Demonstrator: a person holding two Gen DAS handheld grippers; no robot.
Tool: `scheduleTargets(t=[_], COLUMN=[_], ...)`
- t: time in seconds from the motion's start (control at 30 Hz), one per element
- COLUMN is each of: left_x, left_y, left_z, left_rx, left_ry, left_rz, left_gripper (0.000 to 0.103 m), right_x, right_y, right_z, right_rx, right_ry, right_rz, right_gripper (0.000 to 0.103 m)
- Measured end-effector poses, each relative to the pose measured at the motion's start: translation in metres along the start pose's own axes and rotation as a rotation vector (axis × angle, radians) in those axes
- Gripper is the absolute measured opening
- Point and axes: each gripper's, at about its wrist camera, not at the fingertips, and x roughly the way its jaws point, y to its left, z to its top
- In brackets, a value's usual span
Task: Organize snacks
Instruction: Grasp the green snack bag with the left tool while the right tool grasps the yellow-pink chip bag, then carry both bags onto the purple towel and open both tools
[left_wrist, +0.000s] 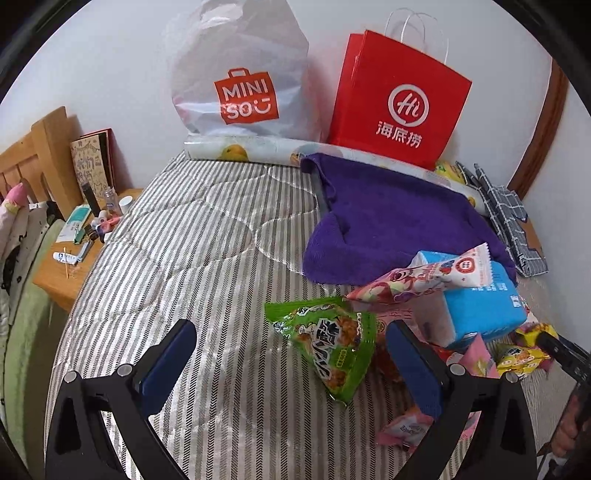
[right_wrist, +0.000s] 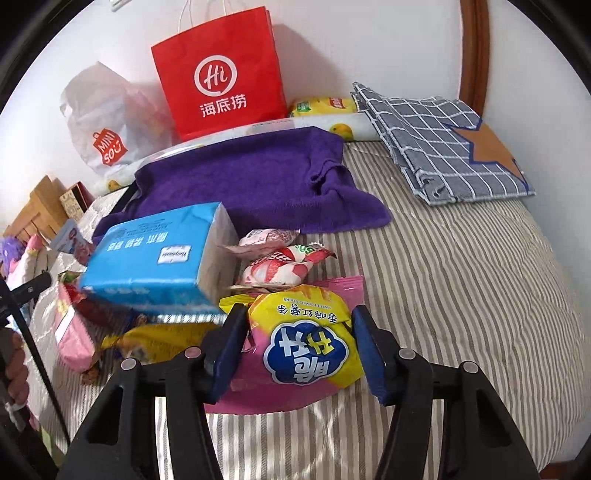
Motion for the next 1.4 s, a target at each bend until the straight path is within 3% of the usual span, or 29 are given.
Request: scheduleTargets(t=[0.37, 0.5, 0.57, 0.7, 0.9, 1.4], left_x=[0.027, 0.043, 0.044, 0.050, 0.056, 0.032], left_y=[-0.006, -0.010, -0.008, 0.000, 0.002, 0.006], left_z=[0.015, 0.013, 0.010, 0.005, 0.004, -0.005], left_rx=[-0.021, 0.009, 0.004, -0.026, -0.041, -0.041], left_ry=[0.054, 0.137, 0.143, 0.173, 0.165, 0.125], left_rz=[0.007, -0.017, -0.017, -0.008, -0.002, -0.039], left_gripper=[0.098, 0.065, 0.058, 0.057, 0.057, 0.053], right_x=[-0.016, -0.020, -0.023, -0.023, -0.005, -0.012], right_y=[0.001, 0.002, 0.001, 0.002, 0.002, 0.001], right_z=[-0.013, -0.015, -0.016, -0.015, -0.017, -0.032], right_rx=[-0.024, -0.030, -0.040, -0.060, -0.064, -0.062], right_ry=[0.012, 0.012, 0.005, 0.000, 0.034, 0.058], right_rz=[0.006, 0.003, 0.001, -0.033, -0.017, -0.016], right_gripper=[0.058, 0.059, 0.063, 0.069, 0.072, 0.068])
